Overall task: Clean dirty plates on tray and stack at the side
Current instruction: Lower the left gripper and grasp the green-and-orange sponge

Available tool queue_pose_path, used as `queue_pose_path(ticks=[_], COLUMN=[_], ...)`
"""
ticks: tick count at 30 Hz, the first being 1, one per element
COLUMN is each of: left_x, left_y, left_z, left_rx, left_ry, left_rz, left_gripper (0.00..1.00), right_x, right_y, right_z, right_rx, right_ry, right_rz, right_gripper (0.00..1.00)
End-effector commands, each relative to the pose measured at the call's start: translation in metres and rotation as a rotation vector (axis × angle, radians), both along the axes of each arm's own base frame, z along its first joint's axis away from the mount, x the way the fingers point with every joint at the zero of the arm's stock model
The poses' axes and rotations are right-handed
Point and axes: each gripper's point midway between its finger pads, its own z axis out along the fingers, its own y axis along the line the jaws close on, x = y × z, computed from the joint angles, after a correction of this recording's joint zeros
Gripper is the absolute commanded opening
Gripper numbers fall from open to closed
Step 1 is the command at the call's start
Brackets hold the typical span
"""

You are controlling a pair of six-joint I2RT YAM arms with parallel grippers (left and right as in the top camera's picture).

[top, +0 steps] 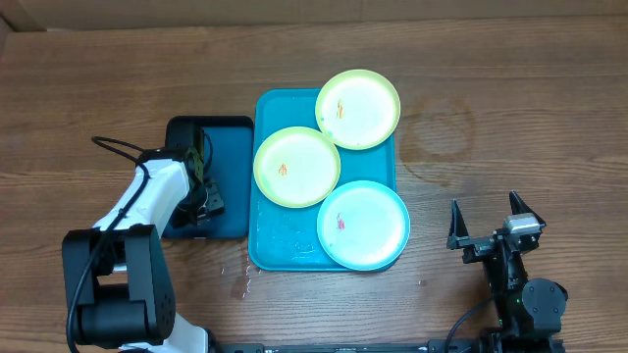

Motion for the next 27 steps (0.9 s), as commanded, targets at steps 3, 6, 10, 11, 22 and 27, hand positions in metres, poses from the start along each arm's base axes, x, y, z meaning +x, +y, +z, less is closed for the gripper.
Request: queue_pose_path(ticks=[3, 6, 10, 11, 22, 27], left_x=[0.0, 0.008, 0.017, 0.017, 0.034, 0.034], left_y=[0.002, 0.003, 0.002, 0.002, 0.006, 0.011], left_z=[-0.005, -0.002, 0.005, 0.005, 0.014, 0.016], left_rx=[0.007, 0.008, 0.005, 0.006, -0.066, -0.102], left_ry=[0.003, -0.023, -0.043, -0.043, -0.107, -0.111], left_rz=[-0.031, -0.052, -0.058, -0.059, -0.013, 0.021], left_gripper=[0.57, 0.61, 0.63, 0.63, 0.65, 0.53], right_x=[0.001, 0.001, 0.001, 0.001, 0.001, 0.001], right_y=[-0.001, -0.001, -0.001, -0.001, -0.001, -0.001], right_z=[-0.004, -0.004, -0.004, -0.004, -0.004, -0.004], right_rx=[0.003, 0.003, 0.003, 0.003, 0.003, 0.003], right_ry=[0.006, 0.006, 0.006, 0.006, 0.006, 0.006], right_rz=[-0.009, -0.009, -0.009, -0.009, -0.009, -0.009], right_gripper=[1.0, 1.0, 1.0, 1.0, 1.0, 1.0])
